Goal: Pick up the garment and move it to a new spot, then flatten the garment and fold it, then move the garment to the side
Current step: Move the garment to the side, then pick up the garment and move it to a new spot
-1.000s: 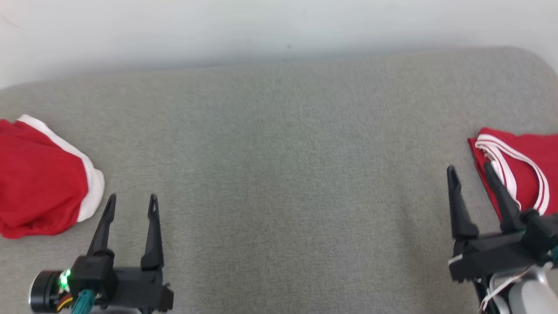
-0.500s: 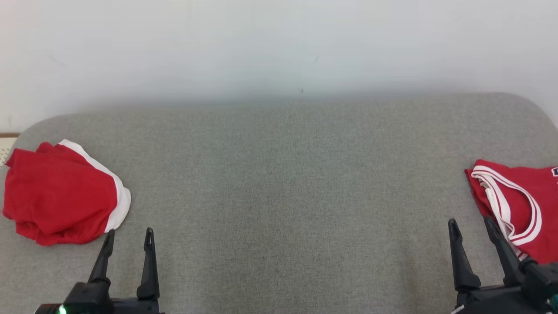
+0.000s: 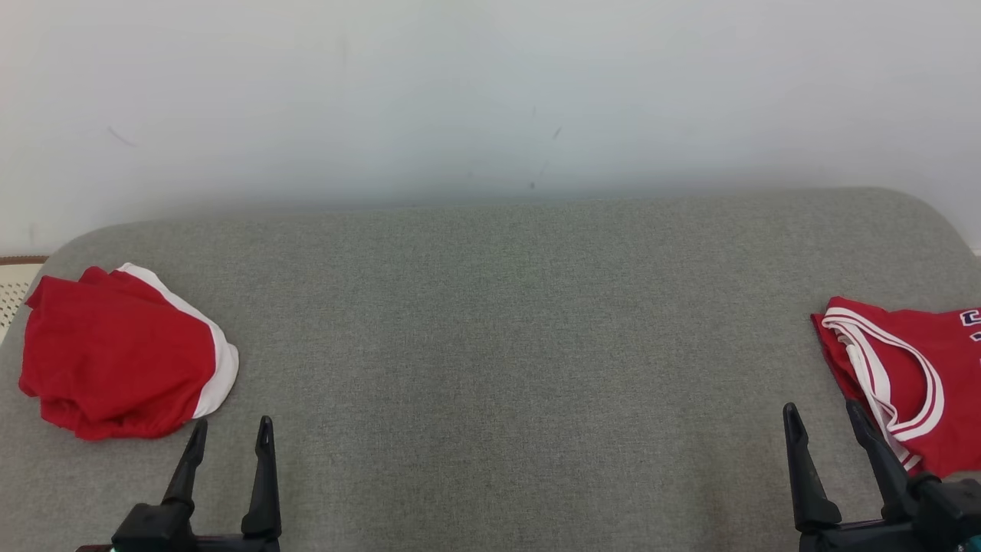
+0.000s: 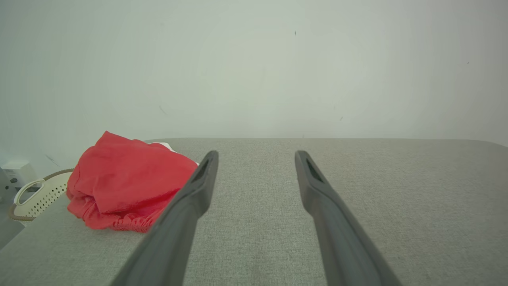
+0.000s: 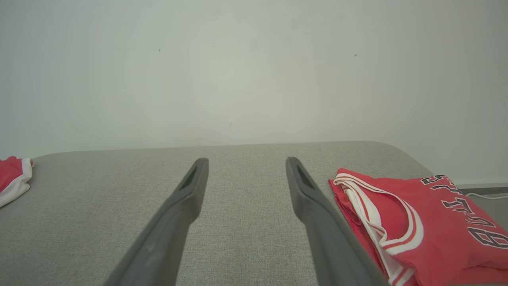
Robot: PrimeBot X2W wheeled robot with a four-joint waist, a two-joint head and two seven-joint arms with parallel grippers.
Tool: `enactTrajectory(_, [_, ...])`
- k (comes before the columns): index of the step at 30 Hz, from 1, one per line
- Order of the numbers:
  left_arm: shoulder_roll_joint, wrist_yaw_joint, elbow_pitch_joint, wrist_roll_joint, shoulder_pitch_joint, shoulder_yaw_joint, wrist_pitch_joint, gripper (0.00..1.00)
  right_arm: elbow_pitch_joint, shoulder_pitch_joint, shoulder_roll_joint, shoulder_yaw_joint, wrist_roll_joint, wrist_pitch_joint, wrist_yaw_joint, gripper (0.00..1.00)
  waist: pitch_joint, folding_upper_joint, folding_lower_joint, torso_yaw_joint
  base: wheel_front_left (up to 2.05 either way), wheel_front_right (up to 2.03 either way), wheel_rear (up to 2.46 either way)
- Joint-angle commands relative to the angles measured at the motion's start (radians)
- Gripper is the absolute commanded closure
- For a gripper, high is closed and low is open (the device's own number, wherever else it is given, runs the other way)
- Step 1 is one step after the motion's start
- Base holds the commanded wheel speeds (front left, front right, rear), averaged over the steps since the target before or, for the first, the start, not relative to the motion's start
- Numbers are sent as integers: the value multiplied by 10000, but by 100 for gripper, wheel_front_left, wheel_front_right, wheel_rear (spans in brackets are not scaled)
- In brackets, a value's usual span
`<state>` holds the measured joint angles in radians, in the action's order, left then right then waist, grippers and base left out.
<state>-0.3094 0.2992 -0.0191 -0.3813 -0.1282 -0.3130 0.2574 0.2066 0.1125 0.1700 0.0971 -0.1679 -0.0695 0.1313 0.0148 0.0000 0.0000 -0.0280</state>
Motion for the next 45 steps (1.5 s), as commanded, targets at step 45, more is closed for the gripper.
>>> enactTrajectory(45, [951, -891, -235, 1045, -247, 847, 64, 0, -229, -208, -169, 530, -280, -207, -10, 0, -153, 0, 0, -3316, 0, 0, 0])
